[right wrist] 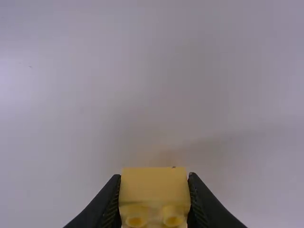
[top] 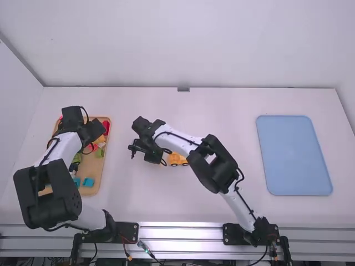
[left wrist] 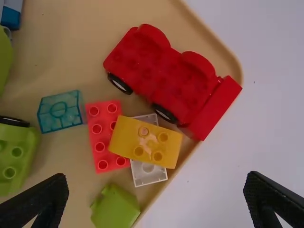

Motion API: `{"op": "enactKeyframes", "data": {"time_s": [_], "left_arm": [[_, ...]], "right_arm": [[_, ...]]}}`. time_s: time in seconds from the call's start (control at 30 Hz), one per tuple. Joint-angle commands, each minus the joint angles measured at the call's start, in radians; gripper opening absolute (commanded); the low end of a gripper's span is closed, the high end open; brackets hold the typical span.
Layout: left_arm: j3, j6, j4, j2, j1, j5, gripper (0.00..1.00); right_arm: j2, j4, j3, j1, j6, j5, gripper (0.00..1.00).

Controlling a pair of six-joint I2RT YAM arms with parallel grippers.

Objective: Assemble lego blocks to make yellow taxi

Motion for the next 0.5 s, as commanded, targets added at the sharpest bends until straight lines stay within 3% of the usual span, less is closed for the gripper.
{"op": "enactKeyframes", "data": {"time_s": [0.0,0.03,0.07,0.1,0.13,0.17,0.2,0.47], "left_arm": [[0.011,0.012,-0.005,0.003,-0.006,0.01,0.99],[0.011,0.013,-0.005,0.003,-0.006,0.01,0.99],[0.011,0.029,-0.004,0.003,-0.005,0.011,0.99],[0.011,0.045,-0.004,0.003,-0.006,0.019,0.99],[0.011,0.055,-0.003,0.003,-0.005,0.02,0.99],[0.011,0.062,-0.001,0.003,-0.006,0.029,0.99],[0.011,0.087,0.003,0.003,-0.006,0.05,0.99],[0.011,0.252,0.024,0.003,-0.007,0.189,0.99]], "right_arm": [[0.03,-0.004,0.023,0.005,-0.001,0.007,0.01],[0.03,-0.005,0.026,0.004,-0.002,0.007,0.1],[0.03,-0.005,0.033,0.005,-0.002,0.007,0.26],[0.03,-0.002,0.042,0.006,-0.001,0.007,0.51],[0.03,0.002,0.046,0.004,-0.001,0.007,0.63],[0.03,0.008,0.053,0.002,0.003,0.007,0.87],[0.03,0.018,0.061,-0.008,0.007,0.007,0.99],[0.013,0.016,0.119,-0.063,-0.001,-0.077,0.99]]}}
